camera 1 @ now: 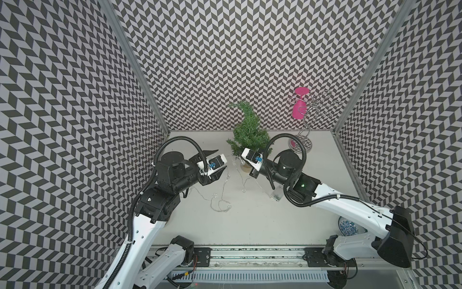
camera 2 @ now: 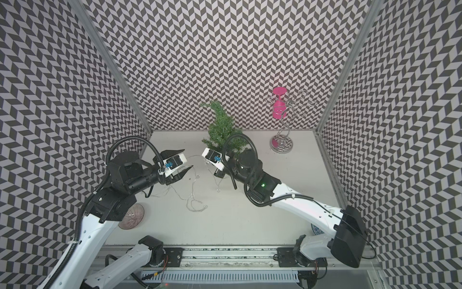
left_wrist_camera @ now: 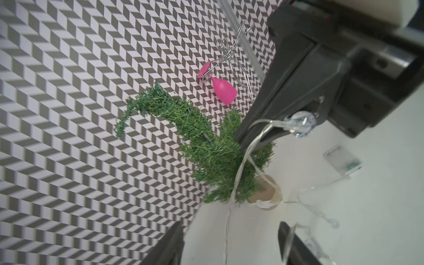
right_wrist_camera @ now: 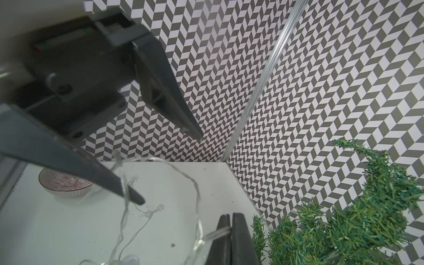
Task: Wrap string light around the christmas tree
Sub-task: Wrap the light string around the Christmas tree.
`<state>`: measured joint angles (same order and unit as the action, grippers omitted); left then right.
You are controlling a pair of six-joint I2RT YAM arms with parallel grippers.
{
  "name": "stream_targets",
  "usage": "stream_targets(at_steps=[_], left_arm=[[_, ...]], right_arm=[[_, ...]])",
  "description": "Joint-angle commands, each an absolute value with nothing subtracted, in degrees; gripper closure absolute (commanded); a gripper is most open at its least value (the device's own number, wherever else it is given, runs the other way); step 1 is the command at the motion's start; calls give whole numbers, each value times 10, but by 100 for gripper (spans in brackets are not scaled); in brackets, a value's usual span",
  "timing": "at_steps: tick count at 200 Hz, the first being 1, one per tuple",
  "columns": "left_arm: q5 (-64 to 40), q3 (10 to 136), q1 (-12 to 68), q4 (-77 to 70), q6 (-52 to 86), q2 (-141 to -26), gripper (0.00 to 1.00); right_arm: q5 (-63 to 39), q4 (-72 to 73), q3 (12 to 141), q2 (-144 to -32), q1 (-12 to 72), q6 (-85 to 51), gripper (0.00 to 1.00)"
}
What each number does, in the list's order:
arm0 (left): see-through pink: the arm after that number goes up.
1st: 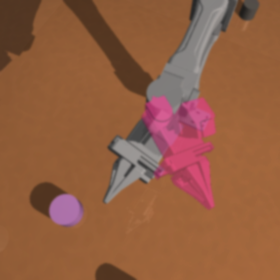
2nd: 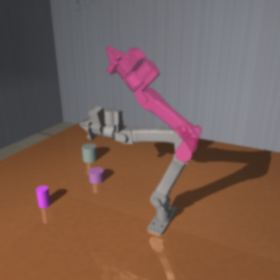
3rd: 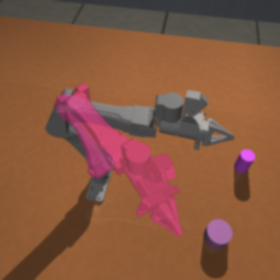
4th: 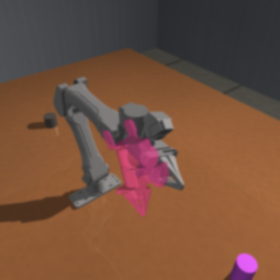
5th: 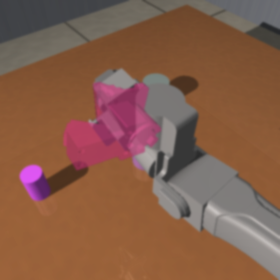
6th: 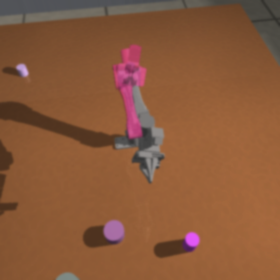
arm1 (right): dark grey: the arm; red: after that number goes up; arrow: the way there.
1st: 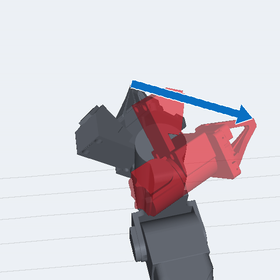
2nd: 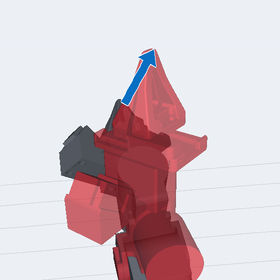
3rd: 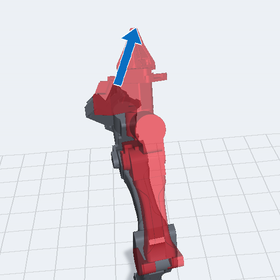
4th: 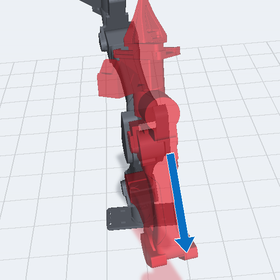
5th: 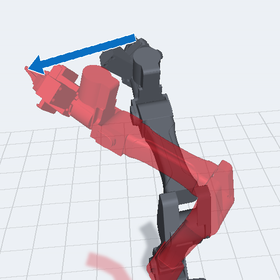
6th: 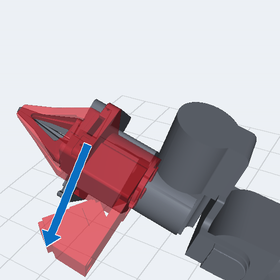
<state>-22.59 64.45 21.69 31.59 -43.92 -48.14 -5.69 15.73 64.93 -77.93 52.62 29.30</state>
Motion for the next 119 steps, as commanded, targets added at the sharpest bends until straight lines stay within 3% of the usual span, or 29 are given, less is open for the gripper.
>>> stream_targets(at_steps=[1,61,69,119], left_arm=[[-270,633,214,312,-433,-465,26],[-314,610,214,359,-429,-452,8],[-324,607,214,368,-431,-453,1],[-243,566,222,404,-483,-449,0]], right_arm=[[-45,154,666,-771,528,307,100],[-47,149,678,-775,528,307,100],[-47,149,681,-778,528,308,100],[-37,135,702,-782,528,326,100]])
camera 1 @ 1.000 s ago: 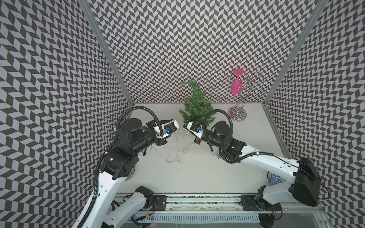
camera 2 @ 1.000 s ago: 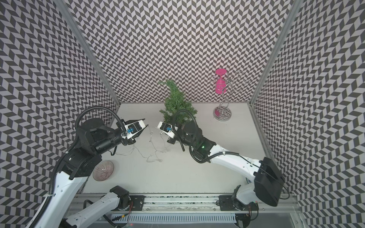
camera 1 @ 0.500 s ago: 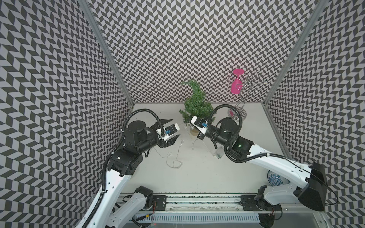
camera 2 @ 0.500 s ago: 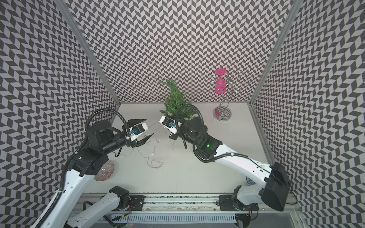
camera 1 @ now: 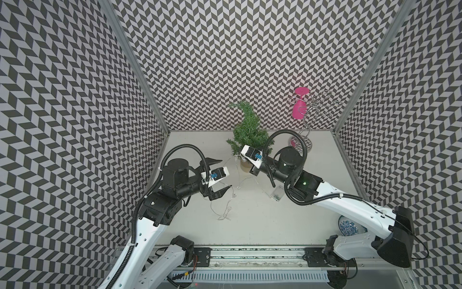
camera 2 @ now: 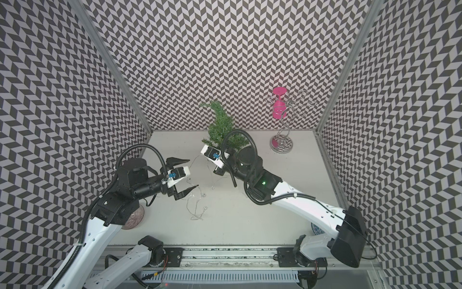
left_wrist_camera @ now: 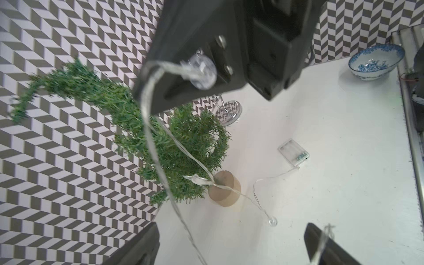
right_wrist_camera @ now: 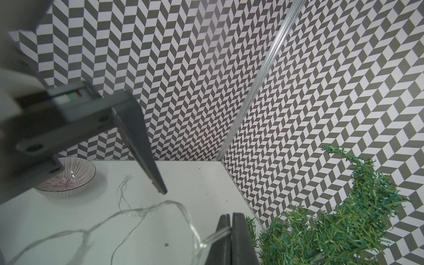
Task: Wrap string light around the christmas tree
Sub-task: Wrap the light string around the Christmas tree.
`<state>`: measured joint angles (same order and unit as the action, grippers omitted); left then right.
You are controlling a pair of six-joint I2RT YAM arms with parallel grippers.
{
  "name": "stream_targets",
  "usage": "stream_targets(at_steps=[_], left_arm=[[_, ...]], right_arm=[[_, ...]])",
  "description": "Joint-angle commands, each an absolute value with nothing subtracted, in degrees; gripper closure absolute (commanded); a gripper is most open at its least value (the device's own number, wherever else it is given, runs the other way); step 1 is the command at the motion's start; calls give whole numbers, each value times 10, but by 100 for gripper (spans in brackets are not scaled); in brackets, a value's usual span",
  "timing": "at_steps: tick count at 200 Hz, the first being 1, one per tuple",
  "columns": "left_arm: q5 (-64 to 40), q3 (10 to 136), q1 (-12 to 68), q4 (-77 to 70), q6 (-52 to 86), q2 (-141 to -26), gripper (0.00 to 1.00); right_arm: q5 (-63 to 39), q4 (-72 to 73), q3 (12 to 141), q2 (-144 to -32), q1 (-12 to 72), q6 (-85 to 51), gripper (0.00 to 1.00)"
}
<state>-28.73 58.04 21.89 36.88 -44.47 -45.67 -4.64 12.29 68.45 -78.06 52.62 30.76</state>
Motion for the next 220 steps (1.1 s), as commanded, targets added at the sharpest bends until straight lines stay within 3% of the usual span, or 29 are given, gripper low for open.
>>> stream_targets(at_steps=[1,25,80,116,143,200,220], left_arm=[[-239,566,222,403,-484,-449,0],[-189,560,222,407,-512,-451,0],[-187,562,218,372,-478,-469,0],[-336,580,208,340,-387,-470,2],[-432,581,196,302,-322,-477,8],[-469,563,187,221,-237,-487,17],[-497,560,180,164,-178,-505,27]], right_arm=[[-36,135,702,-782,528,326,100],[-34,135,701,-776,528,326,100],[-22,130,696,-772,528,334,100],[-15,127,696,-769,528,339,100],[-16,124,700,-770,528,338,100],[-13,126,689,-760,528,340,100],[-13,124,686,-756,528,339,100]])
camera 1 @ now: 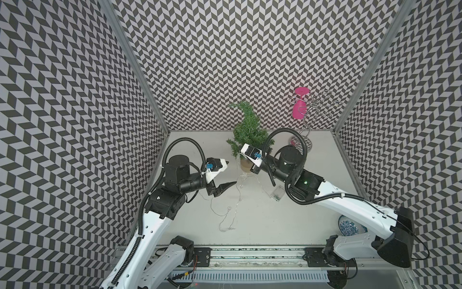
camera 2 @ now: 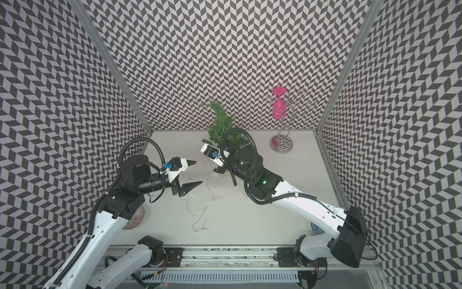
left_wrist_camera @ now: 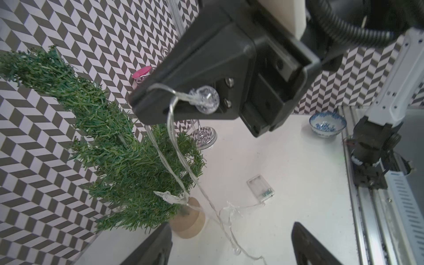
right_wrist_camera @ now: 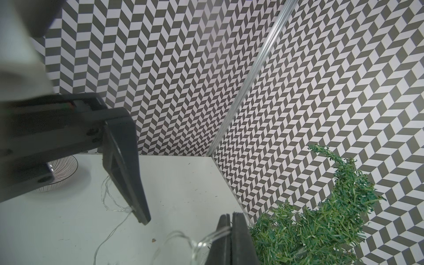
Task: Wrap string light around the christmas tree
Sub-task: Wrap the light string around the Christmas tree.
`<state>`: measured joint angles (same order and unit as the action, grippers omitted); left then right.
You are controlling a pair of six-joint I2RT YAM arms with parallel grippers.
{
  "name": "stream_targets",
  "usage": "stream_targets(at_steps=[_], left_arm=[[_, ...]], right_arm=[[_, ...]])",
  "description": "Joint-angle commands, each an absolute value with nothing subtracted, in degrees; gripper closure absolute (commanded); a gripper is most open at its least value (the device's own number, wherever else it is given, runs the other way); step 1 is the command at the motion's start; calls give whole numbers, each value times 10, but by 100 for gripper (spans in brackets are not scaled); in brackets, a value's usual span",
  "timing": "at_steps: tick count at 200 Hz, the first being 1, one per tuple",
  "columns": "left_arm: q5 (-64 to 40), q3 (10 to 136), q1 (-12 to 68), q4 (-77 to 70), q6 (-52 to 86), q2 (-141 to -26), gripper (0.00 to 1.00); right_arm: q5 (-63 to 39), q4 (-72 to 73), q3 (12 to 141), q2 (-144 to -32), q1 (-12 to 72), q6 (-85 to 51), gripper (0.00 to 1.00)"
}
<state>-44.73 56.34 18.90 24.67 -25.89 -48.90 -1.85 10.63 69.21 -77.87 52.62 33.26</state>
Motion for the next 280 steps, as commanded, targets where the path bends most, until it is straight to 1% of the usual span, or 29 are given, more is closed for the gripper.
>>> stream_targets(at_steps=[1,22,34,76,107,133,146,202,222,260,280], left_arm=[[-499,560,180,162,-176,-507,28],[-550,584,168,156,-147,-549,37],[-559,595,168,167,-147,-566,41],[-557,582,168,132,-125,-566,43],[-558,582,168,115,-114,-570,51],[-560,583,169,116,-114,-575,52],[-561,583,169,115,-115,-577,55],[-565,583,182,97,-104,-585,56],[-560,583,191,94,-103,-590,58],[-551,582,200,87,-101,-594,71],[-546,581,201,90,-102,-595,73]], right_arm=[[-13,124,686,-756,528,339,100],[-12,123,683,-754,528,339,100],[-10,122,682,-753,528,340,100],[-10,123,679,-751,528,342,100],[-10,125,678,-753,528,343,100],[-10,127,678,-754,528,343,100],[-10,128,678,-754,528,343,100],[-11,131,678,-757,528,342,100],[-14,131,680,-759,528,339,100],[-17,135,677,-757,528,337,100],[-19,138,673,-753,528,335,100]])
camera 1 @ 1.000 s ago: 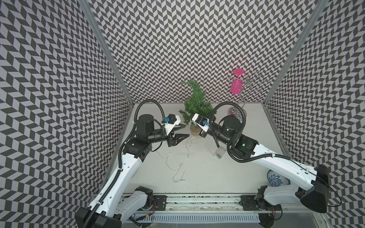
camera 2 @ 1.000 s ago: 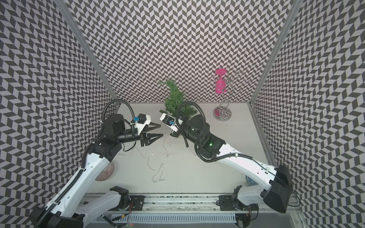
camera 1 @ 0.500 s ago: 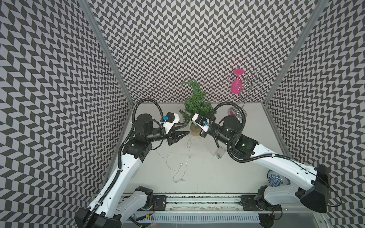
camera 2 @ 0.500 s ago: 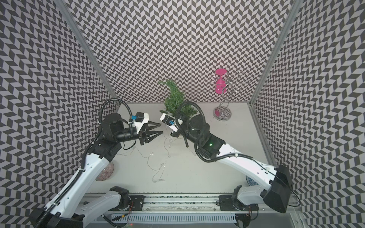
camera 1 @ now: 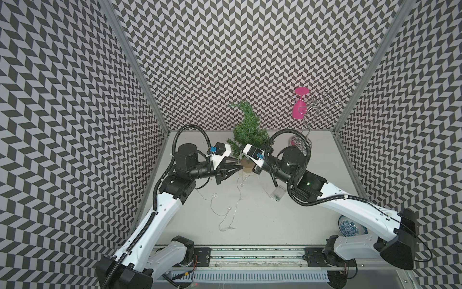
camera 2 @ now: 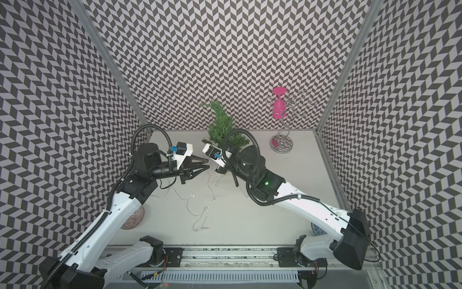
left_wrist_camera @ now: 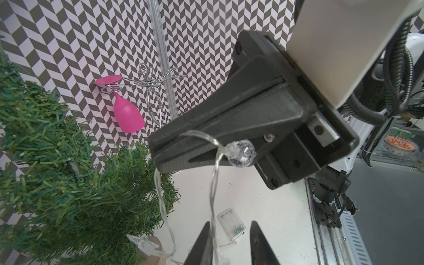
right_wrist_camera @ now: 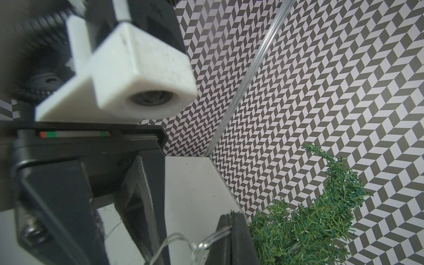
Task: Wrap string light around the christmas tree
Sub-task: Wrap the light string around the Christmas tree.
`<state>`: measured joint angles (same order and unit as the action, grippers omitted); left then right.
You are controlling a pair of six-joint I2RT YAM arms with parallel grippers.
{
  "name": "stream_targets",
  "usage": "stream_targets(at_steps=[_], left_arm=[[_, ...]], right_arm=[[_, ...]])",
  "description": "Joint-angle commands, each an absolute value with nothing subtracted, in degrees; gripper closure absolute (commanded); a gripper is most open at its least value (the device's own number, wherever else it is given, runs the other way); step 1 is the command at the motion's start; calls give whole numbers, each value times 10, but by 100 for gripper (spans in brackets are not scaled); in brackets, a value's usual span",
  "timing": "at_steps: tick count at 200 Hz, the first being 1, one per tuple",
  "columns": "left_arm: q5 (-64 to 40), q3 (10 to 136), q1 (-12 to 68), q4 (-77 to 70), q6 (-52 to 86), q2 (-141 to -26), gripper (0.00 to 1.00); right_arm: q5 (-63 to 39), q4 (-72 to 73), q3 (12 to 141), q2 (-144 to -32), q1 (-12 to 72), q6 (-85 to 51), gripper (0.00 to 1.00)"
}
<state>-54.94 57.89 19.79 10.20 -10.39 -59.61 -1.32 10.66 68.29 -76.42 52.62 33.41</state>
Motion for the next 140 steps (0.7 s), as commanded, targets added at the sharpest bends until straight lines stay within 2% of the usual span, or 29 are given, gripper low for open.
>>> stream_targets(at_steps=[1,30,51,77,81,93,103,115,140], left_arm=[[-546,581,201,90,-103,-594,73],[-531,583,201,92,-107,-594,83],[-504,599,201,126,-137,-594,100],[-451,649,200,195,-189,-597,100],[-443,659,200,208,-197,-600,100],[-421,696,200,253,-227,-610,100],[-401,733,200,291,-248,-622,100],[-372,778,200,338,-275,-640,100],[-282,858,219,405,-316,-675,100]], right_arm=[[-20,137,673,-753,528,335,100],[-20,139,669,-751,528,333,100],[-14,142,659,-744,528,333,100],[-1,150,641,-736,528,331,96],[0,152,637,-734,528,330,93],[4,157,628,-731,528,324,74],[10,163,620,-727,528,319,52],[17,170,611,-721,528,314,35],[40,171,597,-698,528,307,23]])
